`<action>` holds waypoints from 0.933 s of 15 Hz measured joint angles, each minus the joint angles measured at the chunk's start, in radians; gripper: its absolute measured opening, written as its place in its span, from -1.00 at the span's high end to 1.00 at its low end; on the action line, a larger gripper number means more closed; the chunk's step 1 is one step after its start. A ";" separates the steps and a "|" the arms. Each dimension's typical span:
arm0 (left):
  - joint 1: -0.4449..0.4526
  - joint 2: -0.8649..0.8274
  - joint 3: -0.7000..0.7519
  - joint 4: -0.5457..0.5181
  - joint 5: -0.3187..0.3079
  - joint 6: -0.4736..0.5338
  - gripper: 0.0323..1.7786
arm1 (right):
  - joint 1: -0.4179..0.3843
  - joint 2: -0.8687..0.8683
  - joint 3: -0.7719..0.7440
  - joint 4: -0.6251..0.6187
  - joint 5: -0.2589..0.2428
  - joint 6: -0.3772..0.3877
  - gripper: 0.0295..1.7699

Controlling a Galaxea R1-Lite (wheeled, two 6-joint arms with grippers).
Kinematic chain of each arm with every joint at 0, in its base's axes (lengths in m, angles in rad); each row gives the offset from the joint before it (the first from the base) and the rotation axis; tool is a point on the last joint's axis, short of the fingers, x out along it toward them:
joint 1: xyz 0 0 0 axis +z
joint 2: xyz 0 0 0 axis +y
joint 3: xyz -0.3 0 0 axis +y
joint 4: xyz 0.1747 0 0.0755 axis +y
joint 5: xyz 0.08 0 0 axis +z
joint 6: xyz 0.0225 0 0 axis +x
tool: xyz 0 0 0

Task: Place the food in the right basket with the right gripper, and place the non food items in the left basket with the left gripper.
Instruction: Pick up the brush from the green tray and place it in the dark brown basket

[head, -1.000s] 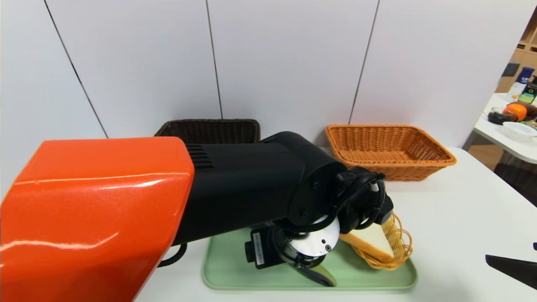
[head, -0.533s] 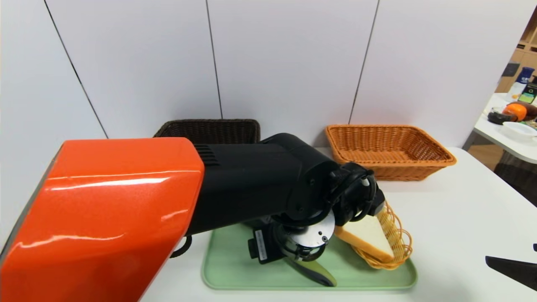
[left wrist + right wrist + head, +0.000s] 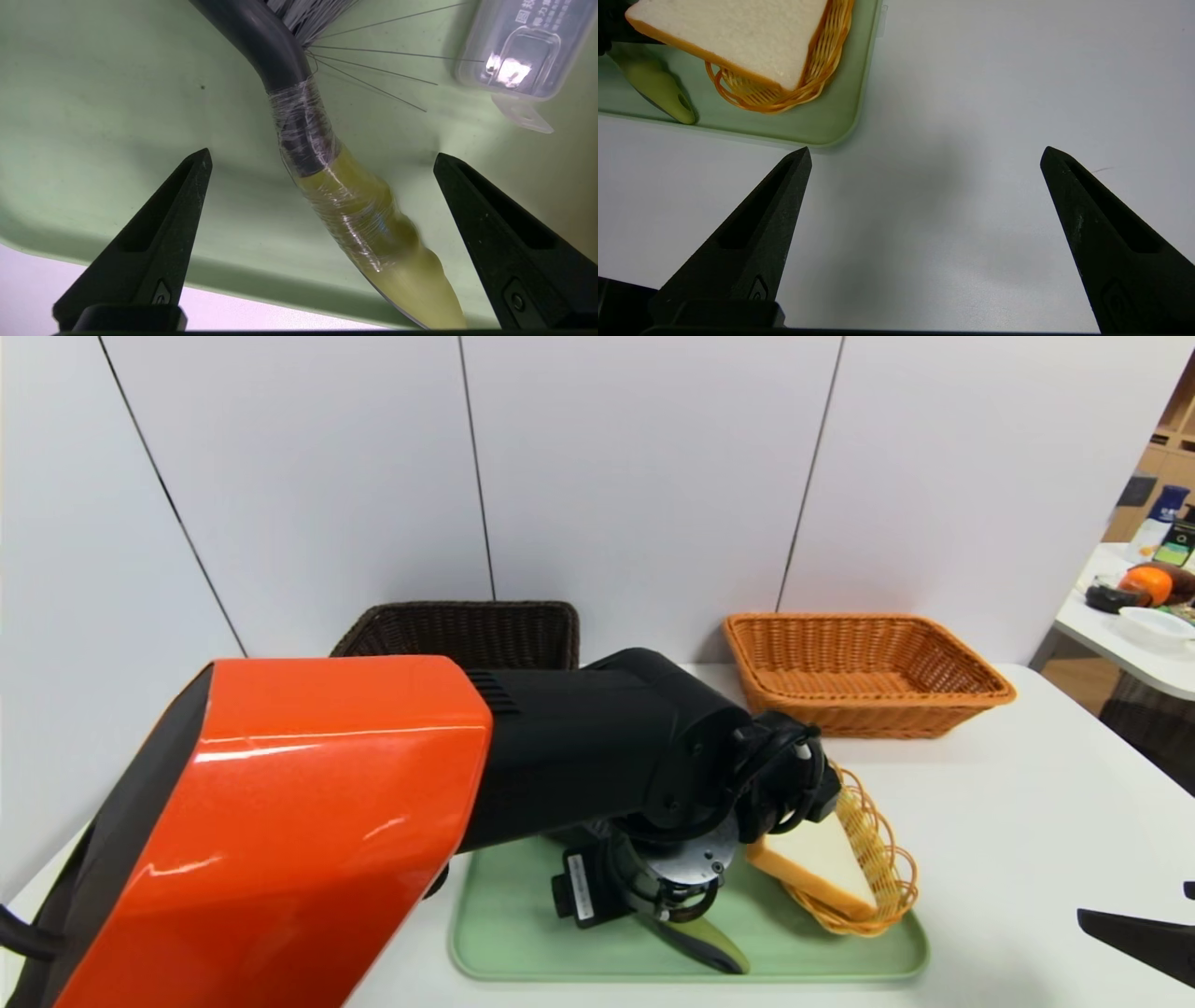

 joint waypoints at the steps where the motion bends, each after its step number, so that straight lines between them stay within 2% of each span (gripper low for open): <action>1: 0.000 0.002 0.000 0.000 0.000 0.000 -0.90 | 0.000 0.001 0.001 0.000 0.000 0.000 -0.92; 14: -0.001 0.001 0.000 0.007 0.001 -0.042 -0.90 | 0.000 0.010 0.001 -0.001 0.009 0.000 -0.92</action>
